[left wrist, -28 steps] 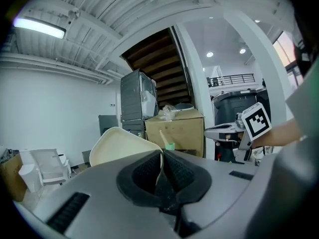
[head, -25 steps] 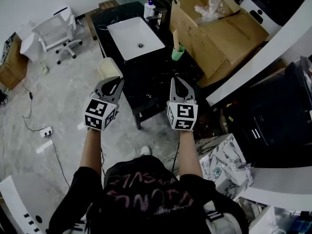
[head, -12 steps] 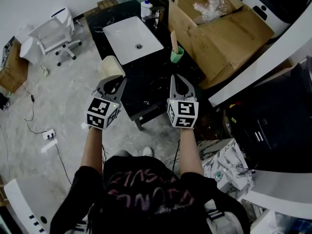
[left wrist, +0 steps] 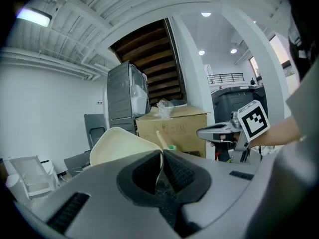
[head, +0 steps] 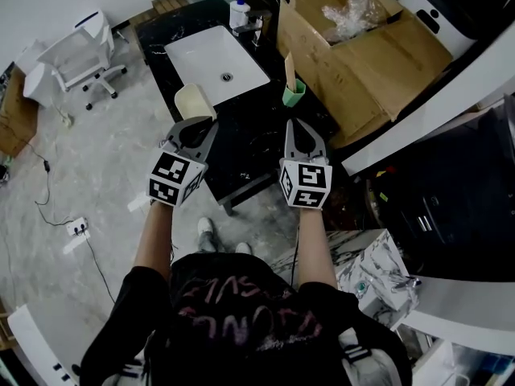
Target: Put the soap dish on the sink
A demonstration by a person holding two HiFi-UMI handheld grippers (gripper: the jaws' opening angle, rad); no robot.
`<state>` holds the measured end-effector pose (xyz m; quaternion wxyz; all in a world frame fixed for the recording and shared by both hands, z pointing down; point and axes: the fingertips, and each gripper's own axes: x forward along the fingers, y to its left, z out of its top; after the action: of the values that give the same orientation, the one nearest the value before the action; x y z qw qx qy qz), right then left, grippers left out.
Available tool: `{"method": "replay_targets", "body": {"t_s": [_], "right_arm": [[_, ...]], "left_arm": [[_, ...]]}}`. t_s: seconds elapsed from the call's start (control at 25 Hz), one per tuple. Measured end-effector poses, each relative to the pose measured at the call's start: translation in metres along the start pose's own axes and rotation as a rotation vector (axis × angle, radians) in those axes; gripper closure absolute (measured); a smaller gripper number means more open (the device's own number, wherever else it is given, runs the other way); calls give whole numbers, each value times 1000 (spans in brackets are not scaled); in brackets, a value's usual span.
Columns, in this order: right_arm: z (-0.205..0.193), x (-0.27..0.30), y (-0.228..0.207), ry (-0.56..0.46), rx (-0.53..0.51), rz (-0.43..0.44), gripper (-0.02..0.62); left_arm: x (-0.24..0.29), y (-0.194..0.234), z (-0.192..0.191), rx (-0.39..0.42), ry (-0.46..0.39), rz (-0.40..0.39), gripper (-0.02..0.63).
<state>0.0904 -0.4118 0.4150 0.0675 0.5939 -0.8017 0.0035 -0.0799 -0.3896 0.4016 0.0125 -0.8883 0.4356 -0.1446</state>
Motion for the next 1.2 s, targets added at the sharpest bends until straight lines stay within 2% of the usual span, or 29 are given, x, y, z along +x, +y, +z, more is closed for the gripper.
{"method": "replay_targets", "body": {"t_s": [0.32, 0.64, 1.0, 1.2], "right_arm": [[-2, 14, -8, -1, 49, -38, 581], [-5, 18, -17, 8, 31, -54, 581], [-20, 20, -24, 40, 28, -66, 581], [-27, 23, -22, 53, 26, -58, 581]], "left_arm": [[23, 6, -4, 6, 4, -58, 577], [47, -5, -26, -15, 58, -117, 575], [66, -31, -81, 10, 231, -199, 575], [72, -49, -120, -13, 349, -261, 575]]}}
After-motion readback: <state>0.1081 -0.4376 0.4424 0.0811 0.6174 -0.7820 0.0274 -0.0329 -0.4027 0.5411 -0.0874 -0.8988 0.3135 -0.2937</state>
